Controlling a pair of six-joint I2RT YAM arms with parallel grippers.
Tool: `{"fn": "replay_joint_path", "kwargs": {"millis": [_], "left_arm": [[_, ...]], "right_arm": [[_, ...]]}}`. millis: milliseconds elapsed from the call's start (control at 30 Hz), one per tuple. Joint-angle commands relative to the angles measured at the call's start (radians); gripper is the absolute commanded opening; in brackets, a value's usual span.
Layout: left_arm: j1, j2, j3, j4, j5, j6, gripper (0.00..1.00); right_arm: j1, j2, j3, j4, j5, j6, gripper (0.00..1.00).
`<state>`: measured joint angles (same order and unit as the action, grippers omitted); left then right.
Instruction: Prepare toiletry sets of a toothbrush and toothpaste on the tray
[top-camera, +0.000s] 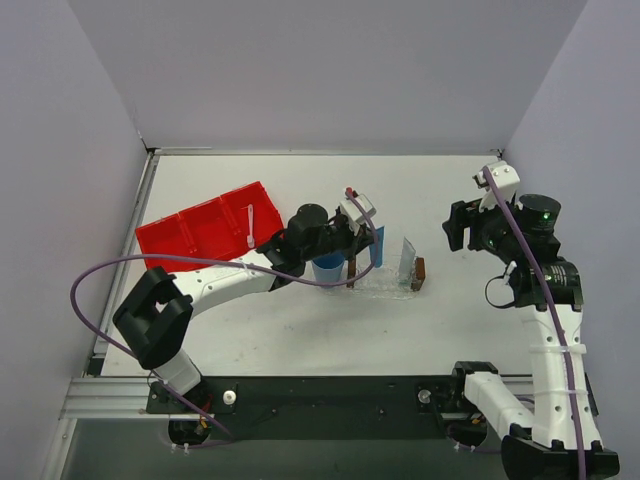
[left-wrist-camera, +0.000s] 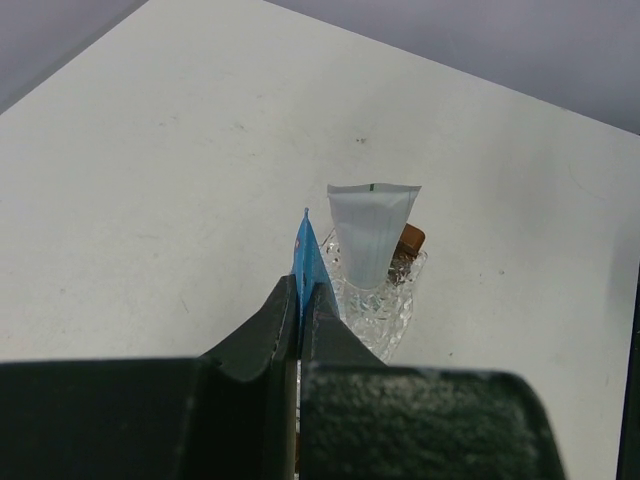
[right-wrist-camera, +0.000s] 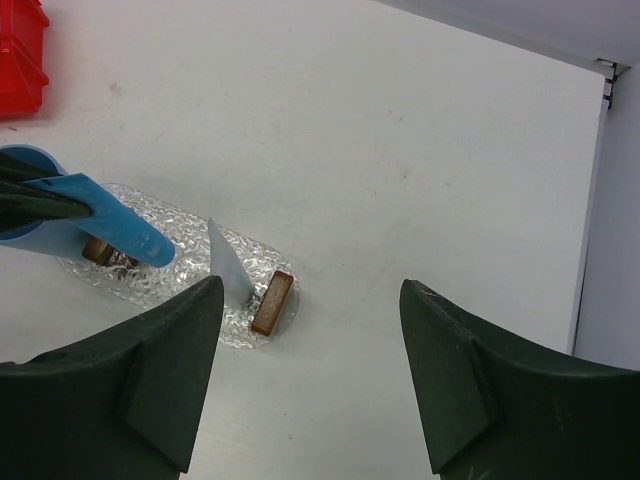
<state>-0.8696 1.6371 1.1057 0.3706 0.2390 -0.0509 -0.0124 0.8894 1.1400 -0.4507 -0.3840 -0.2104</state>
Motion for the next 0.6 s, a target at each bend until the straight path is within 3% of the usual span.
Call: {"fn": "replay_joint_path", "kwargs": {"millis": [0,567], "left_arm": [[-0.002,-0.003,0.013,0.082,-0.003,0.039,0.00],[-0.003,0.035,0.068,0.037,0.065,0.003,0.00]], "right_arm": [[-0.009,0.005,-0.013,0.014,-0.039,-0.014,0.66],[-0.011,0.023,-0.079,0.052,-0.093,-0.011,0.64]]}}
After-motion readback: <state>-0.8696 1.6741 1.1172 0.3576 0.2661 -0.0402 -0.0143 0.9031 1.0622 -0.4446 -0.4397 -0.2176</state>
